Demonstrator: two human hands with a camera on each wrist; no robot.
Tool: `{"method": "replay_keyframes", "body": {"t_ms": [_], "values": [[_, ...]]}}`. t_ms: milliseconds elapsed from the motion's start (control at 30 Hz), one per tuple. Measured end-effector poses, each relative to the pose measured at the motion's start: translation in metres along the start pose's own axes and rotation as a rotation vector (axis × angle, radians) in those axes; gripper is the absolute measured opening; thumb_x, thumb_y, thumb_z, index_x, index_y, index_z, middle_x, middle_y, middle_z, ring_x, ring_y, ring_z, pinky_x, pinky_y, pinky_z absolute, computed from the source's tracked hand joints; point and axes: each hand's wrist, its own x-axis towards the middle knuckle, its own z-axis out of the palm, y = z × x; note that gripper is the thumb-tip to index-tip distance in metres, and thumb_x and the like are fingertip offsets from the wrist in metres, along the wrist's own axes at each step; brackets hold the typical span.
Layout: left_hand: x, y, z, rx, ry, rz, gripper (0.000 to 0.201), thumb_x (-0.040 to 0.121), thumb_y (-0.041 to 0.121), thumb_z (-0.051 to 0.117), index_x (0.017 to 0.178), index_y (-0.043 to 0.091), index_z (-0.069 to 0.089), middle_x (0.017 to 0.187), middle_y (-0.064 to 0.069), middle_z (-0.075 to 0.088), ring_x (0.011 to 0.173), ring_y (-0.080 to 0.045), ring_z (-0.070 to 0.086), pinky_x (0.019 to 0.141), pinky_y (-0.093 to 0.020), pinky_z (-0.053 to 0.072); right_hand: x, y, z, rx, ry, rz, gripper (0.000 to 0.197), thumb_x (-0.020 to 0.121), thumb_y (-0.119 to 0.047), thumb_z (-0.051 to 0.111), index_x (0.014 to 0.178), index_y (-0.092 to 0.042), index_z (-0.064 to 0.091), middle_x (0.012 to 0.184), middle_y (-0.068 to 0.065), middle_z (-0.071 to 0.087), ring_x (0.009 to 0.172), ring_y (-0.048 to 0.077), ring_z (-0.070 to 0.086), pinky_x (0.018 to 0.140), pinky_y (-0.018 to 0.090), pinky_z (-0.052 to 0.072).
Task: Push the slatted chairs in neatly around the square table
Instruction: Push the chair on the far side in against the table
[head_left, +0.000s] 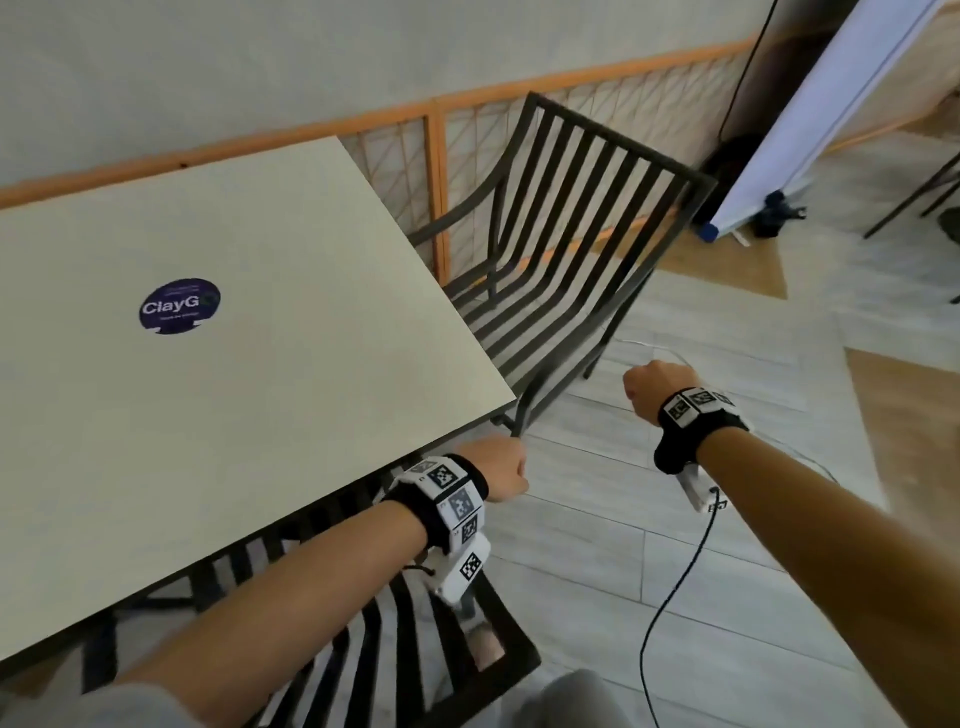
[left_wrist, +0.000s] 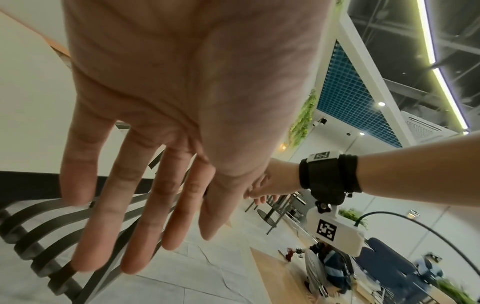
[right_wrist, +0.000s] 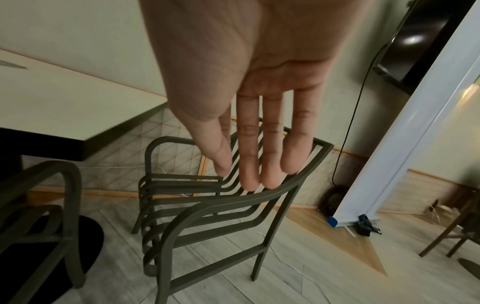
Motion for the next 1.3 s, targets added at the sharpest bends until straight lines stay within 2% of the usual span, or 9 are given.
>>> {"method": "replay_keyframes", "body": {"t_ms": [300, 433, 600, 733, 833, 933, 1033, 1166, 1300], "values": [[0.113, 0.036, 0.003, -0.171, -0.027, -0.124, 0.02, 0.09, 0.025, 0.057, 0.101, 0.012, 0.066, 0.11, -0.01, 0.07, 0.099, -0.029, 0.065, 0.089, -0.037, 0.053, 0.155, 0.069, 0.022, -0.046, -0.024, -0.107, 0.026, 0.089, -0.004, 0.046, 0.11, -0.01, 0.059, 0.105, 0.013, 0.066, 0.081, 0.031, 0.062, 0.061, 0.032, 0.046], [0.198, 0.054, -0.002, -0.185, -0.012, -0.207, 0.032, 0.093, 0.027, 0.054, 0.118, 0.008, 0.057, 0.129, -0.015, 0.056, 0.117, -0.032, 0.055, 0.099, -0.045, 0.047, 0.245, 0.099, 0.05, 0.002, 0.03, -0.165, 0.042, 0.086, -0.004, 0.05, 0.127, -0.014, 0.048, 0.124, 0.015, 0.054, 0.114, 0.034, 0.052, 0.084, 0.044, 0.053], [0.311, 0.054, -0.001, -0.106, 0.215, -0.39, 0.056, 0.091, 0.028, 0.06, 0.141, 0.017, 0.038, 0.158, -0.016, 0.015, 0.143, -0.034, 0.021, 0.109, -0.052, 0.035, 0.318, 0.118, 0.087, -0.071, 0.044, -0.223, 0.068, 0.082, -0.005, 0.057, 0.141, -0.027, 0.03, 0.151, 0.014, 0.025, 0.137, 0.036, 0.026, 0.107, 0.055, 0.034], [0.361, 0.037, 0.007, 0.013, 0.212, -0.484, 0.048, 0.091, 0.025, 0.06, 0.137, 0.017, 0.048, 0.162, -0.014, 0.007, 0.148, -0.034, 0.009, 0.115, -0.055, 0.022, 0.358, 0.126, 0.105, -0.128, 0.048, -0.273, 0.073, 0.084, -0.017, 0.062, 0.143, -0.035, 0.023, 0.157, 0.007, 0.015, 0.144, 0.033, 0.01, 0.113, 0.059, 0.019], [0.379, 0.025, 0.011, 0.015, 0.182, -0.469, 0.036, 0.092, 0.012, 0.057, 0.128, 0.012, 0.058, 0.155, -0.015, 0.027, 0.141, -0.034, 0.029, 0.112, -0.053, 0.031, 0.385, 0.137, 0.11, -0.199, 0.026, -0.249, 0.072, 0.086, -0.026, 0.06, 0.144, -0.037, 0.019, 0.158, 0.004, 0.014, 0.145, 0.03, 0.004, 0.116, 0.058, 0.011], [0.382, 0.016, 0.005, 0.034, 0.309, -0.435, 0.016, 0.081, 0.005, 0.071, 0.096, 0.009, 0.073, 0.121, -0.015, 0.062, 0.105, -0.03, 0.064, 0.085, -0.042, 0.053, 0.401, 0.144, 0.11, -0.236, 0.068, -0.218, 0.062, 0.088, -0.032, 0.057, 0.141, -0.035, 0.025, 0.154, 0.006, 0.025, 0.144, 0.03, 0.011, 0.117, 0.056, 0.008], [0.378, 0.008, 0.009, 0.026, 0.246, -0.411, 0.024, 0.091, -0.005, 0.048, 0.106, 0.0, 0.066, 0.123, -0.019, 0.057, 0.111, -0.037, 0.057, 0.09, -0.047, 0.049, 0.405, 0.145, 0.109, -0.257, 0.122, -0.287, 0.051, 0.089, -0.031, 0.055, 0.135, -0.036, 0.035, 0.142, 0.006, 0.044, 0.137, 0.031, 0.03, 0.117, 0.057, 0.012], [0.355, -0.014, 0.006, 0.063, 0.268, -0.583, 0.021, 0.092, 0.0, 0.054, 0.105, 0.009, 0.068, 0.117, -0.01, 0.06, 0.111, -0.029, 0.059, 0.095, -0.046, 0.05, 0.392, 0.125, 0.103, -0.257, 0.109, -0.454, 0.047, 0.088, -0.028, 0.057, 0.131, -0.035, 0.04, 0.126, 0.007, 0.056, 0.123, 0.033, 0.045, 0.115, 0.053, 0.02], [0.335, -0.03, -0.005, 0.013, 0.119, -0.742, 0.035, 0.092, -0.001, 0.051, 0.123, 0.01, 0.059, 0.133, -0.016, 0.052, 0.132, -0.039, 0.04, 0.114, -0.066, 0.02, 0.355, 0.092, 0.115, -0.126, 0.189, -0.539, 0.035, 0.083, -0.024, 0.061, 0.117, -0.029, 0.052, 0.102, 0.012, 0.063, 0.1, 0.037, 0.054, 0.099, 0.054, 0.041]]}}
